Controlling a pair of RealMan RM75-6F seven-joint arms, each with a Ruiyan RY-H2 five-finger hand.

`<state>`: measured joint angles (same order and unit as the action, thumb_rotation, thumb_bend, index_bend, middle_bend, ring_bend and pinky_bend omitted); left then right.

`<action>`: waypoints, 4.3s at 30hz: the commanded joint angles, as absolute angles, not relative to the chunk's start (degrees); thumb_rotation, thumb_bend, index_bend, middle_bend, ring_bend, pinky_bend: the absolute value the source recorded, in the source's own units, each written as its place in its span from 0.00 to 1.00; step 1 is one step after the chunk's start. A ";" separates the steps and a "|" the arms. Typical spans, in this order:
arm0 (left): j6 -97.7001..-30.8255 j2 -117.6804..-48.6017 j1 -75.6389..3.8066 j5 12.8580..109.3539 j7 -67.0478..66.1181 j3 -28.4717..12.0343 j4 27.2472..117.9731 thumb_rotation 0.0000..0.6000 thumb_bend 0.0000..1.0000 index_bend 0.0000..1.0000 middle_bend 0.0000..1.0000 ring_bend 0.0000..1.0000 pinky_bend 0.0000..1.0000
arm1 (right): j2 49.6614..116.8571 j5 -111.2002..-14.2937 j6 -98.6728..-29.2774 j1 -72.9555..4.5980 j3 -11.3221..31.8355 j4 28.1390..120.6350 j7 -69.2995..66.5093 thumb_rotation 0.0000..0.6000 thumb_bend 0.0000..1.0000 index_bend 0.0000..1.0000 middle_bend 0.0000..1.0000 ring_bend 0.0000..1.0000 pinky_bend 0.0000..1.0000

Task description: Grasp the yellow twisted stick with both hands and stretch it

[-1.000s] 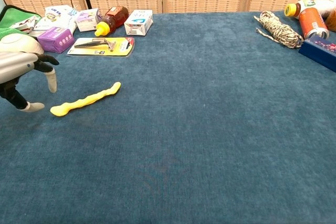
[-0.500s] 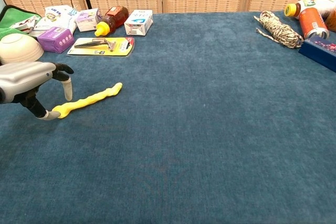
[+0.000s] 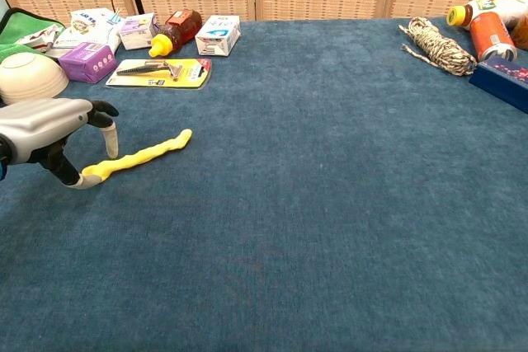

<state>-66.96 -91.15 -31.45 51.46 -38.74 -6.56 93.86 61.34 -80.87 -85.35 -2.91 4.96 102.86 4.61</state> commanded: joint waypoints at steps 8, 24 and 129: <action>-66.00 -91.99 -32.25 50.40 -37.53 -7.12 91.47 1.00 0.27 0.43 0.11 0.04 0.00 | 60.94 -81.79 -85.60 -2.67 4.67 103.97 4.29 1.00 0.20 0.08 0.00 0.00 0.00; -64.04 -90.61 -33.08 49.72 -34.94 -7.99 88.35 1.00 0.27 0.43 0.11 0.04 0.00 | 60.79 -81.59 -85.73 -2.49 4.77 104.94 5.11 1.00 0.20 0.08 0.00 0.00 0.00; -66.44 -92.48 -32.46 49.74 -35.07 -6.28 88.71 1.00 0.56 0.70 0.15 0.06 0.00 | 60.15 -82.27 -86.40 -1.82 5.06 104.75 4.05 1.00 0.20 0.08 0.00 0.00 0.00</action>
<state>-66.41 -92.52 -32.48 49.70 -35.11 -6.24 88.66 60.15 -82.27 -86.40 -1.83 5.06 104.75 4.04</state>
